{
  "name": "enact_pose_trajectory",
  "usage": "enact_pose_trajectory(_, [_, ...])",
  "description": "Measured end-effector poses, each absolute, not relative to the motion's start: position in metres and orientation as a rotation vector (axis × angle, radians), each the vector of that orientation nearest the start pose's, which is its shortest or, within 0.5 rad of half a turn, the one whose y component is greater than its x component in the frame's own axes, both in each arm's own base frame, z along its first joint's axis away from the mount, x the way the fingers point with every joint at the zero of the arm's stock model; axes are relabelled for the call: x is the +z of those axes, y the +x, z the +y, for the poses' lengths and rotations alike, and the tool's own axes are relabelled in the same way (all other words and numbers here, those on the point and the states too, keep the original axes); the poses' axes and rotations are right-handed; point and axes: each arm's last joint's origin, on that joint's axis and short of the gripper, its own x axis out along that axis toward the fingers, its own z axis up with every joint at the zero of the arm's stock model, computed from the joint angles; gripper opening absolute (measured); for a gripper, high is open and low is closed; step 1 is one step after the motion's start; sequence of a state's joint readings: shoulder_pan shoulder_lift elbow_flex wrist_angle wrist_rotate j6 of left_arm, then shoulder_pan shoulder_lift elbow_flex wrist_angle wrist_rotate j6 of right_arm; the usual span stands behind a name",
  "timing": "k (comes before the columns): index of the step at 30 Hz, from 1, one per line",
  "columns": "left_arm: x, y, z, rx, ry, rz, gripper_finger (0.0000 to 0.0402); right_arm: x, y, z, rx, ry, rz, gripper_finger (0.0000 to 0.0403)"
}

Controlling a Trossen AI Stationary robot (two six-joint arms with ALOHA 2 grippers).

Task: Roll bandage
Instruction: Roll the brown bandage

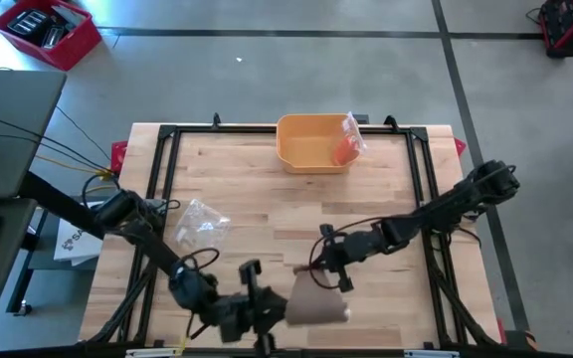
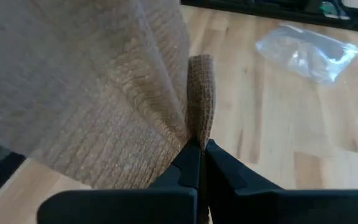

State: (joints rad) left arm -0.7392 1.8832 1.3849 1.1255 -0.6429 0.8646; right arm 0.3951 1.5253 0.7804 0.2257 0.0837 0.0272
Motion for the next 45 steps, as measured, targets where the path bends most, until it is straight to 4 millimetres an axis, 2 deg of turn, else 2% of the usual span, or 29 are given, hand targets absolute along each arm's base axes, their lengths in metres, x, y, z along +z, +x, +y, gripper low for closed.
enact_pose_trajectory(3, [0.339, 0.332, -0.261, 0.112, 0.412, -0.428, 0.0006, 0.192, 0.284, 0.120, 0.264, -0.105, 0.504, 0.0012])
enact_pose_trajectory(7, [0.331, 0.339, -0.259, 0.074, 0.333, -0.363, 0.0005, 0.195, 0.285, 0.116, 0.207, -0.108, 0.495, 0.0066])
enact_pose_trajectory(12, [0.323, 0.336, -0.266, 0.097, 0.244, -0.257, 0.0005, 0.208, 0.288, 0.110, 0.203, -0.129, 0.487, 0.0144])
enact_pose_trajectory(16, [0.313, 0.325, -0.279, 0.171, 0.196, -0.150, 0.0004, 0.225, 0.280, 0.108, 0.244, -0.126, 0.493, 0.0181])
enact_pose_trajectory(23, [0.311, 0.314, -0.290, 0.191, 0.174, -0.126, 0.0004, 0.250, 0.257, 0.103, 0.353, -0.080, 0.495, 0.0197])
enact_pose_trajectory(26, [0.311, 0.315, -0.289, 0.179, 0.175, -0.129, 0.0004, 0.258, 0.248, 0.101, 0.450, -0.082, 0.499, 0.0197])
enact_pose_trajectory(31, [0.307, 0.321, -0.284, 0.198, 0.151, -0.098, 0.0003, 0.264, 0.225, 0.107, 0.468, -0.151, 0.547, 0.0197])
enact_pose_trajectory(36, [0.282, 0.338, -0.265, 0.341, 0.110, 0.012, 0.0003, 0.253, 0.200, 0.138, 0.462, -0.240, 0.638, 0.0197])
enact_pose_trajectory(40, [0.242, 0.353, -0.236, 0.401, 0.044, 0.075, 0.0003, 0.231, 0.187, 0.158, 0.498, -0.194, 0.695, 0.0196])
enact_pose_trajectory(45, [0.193, 0.357, -0.197, 0.489, -0.007, 0.148, 0.0003, 0.200, 0.187, 0.169, 0.519, -0.137, 0.672, 0.0196])
